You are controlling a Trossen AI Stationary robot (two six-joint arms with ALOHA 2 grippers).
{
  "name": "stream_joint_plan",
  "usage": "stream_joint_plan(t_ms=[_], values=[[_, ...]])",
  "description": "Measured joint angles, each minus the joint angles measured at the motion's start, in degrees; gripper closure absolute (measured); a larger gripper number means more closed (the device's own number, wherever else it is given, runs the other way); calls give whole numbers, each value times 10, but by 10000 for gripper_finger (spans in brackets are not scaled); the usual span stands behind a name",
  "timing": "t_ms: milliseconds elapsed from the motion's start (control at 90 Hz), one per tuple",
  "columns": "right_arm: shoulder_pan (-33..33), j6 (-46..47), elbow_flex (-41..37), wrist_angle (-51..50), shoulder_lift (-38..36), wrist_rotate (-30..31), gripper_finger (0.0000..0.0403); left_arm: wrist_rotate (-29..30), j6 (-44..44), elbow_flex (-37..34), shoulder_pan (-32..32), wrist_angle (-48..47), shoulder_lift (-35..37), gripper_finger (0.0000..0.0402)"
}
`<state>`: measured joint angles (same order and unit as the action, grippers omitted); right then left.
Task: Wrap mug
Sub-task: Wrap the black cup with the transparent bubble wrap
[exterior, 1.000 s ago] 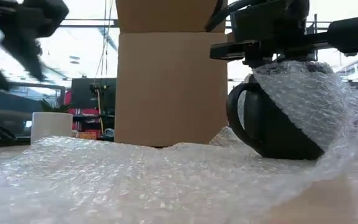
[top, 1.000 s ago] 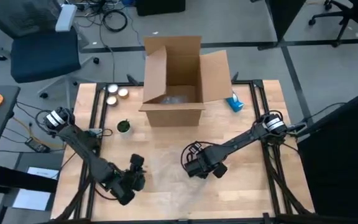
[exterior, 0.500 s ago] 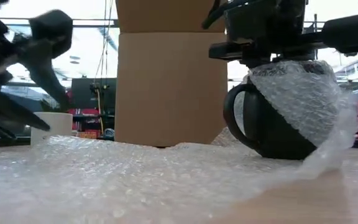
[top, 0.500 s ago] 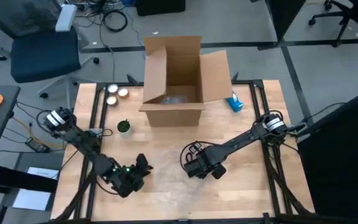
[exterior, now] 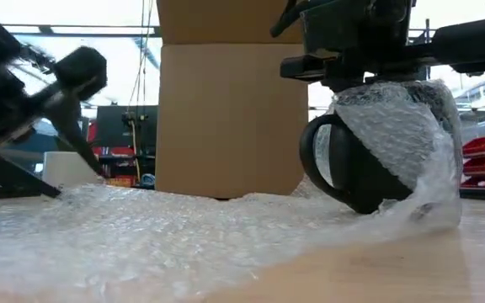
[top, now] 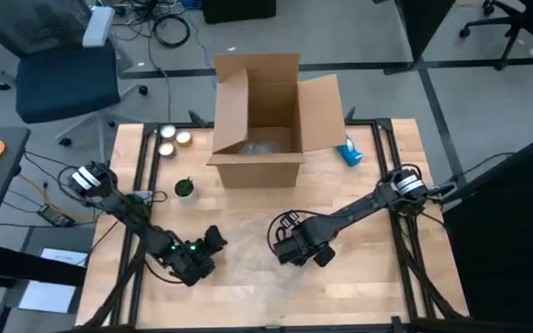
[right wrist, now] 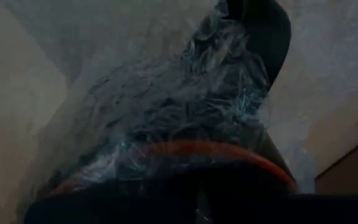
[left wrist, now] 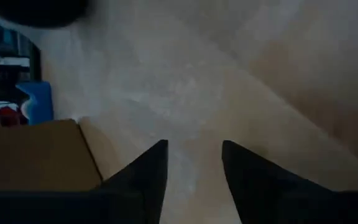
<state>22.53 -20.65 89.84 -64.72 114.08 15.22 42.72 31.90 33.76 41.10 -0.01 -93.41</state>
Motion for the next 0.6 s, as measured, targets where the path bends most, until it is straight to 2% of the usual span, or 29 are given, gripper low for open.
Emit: stream_joint_plan(t_ms=[89,400,600], values=[[0,0,2,-5,0,19,403,-4,42,12,-10,7,-31,262],[3,-6,57,-28,0,27,403,12,45,46,-21,-8,-39,279],[6,-5,100,-39,-1,32,403,33,-7,42,-36,29,-42,314]])
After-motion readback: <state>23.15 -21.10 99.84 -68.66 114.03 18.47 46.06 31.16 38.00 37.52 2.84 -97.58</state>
